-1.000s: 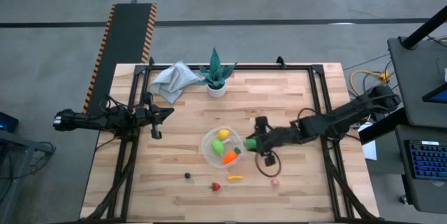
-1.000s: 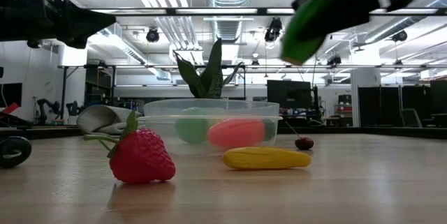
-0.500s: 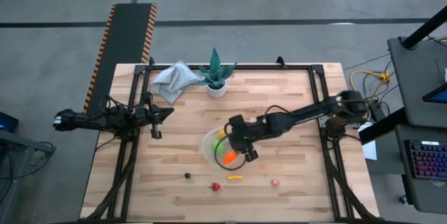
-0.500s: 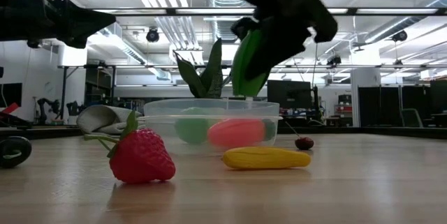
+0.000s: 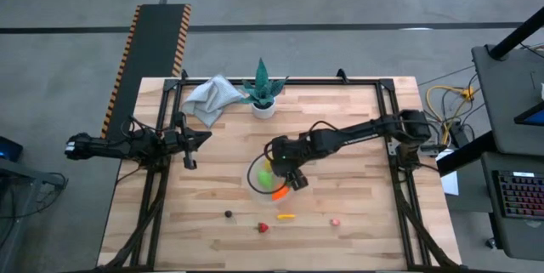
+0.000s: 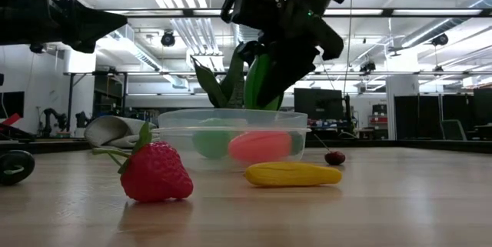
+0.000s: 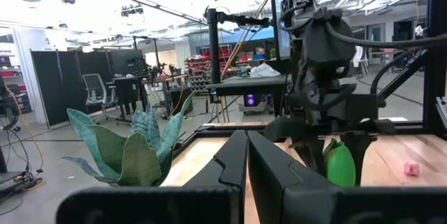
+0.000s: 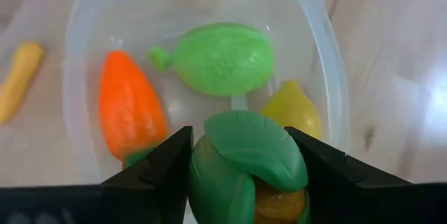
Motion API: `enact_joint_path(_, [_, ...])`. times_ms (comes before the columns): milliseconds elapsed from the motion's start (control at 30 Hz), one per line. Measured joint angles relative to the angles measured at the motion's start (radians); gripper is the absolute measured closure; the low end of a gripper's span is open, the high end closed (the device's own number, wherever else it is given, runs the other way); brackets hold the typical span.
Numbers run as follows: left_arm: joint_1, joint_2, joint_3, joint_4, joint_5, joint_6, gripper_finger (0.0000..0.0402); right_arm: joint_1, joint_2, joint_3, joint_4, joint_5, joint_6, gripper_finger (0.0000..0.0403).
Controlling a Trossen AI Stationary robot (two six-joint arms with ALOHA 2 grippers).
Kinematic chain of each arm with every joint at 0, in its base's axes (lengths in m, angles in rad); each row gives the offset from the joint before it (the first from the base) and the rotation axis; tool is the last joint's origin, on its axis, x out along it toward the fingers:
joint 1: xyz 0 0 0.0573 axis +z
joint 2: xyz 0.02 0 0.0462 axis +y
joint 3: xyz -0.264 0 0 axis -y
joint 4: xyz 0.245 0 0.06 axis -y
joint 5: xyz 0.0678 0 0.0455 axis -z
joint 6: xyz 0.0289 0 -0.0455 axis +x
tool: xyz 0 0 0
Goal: Pick and placing Produce into tupperware
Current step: Put the corn into the bin, then put the red cherry into the bin
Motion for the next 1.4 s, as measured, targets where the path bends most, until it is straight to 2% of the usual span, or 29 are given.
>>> enact_joint_path(100, [0.0,0.001,0.0,0.001,0.003,0.0,0.0402,-0.009,0.0,-0.002,-0.005,-0.039,0.017,0.0203])
enact_joint_path(333, [0.0,0.001,0.0,0.001,0.003,0.0,0.0402,-0.008,0.0,-0.003,-0.004,-0.042,0.012,0.0196])
enact_joint_path(900, [0.0,0.002,0.0,0.001,0.004,0.0,0.0402,-0.009,0.0,-0.003,-0.003,-0.057,0.017,0.0138])
enact_joint_path(1167, [0.0,0.002,0.0,0.001,0.004,0.0,0.0402,-0.017,-0.03,-0.004,-0.006,-0.055,0.002,0.0142])
enact_joint_path(1400, [0.0,0.002,0.0,0.002,0.005,0.0,0.0402,-0.034,-0.123,0.001,-0.042,-0.054,0.0,0.0149])
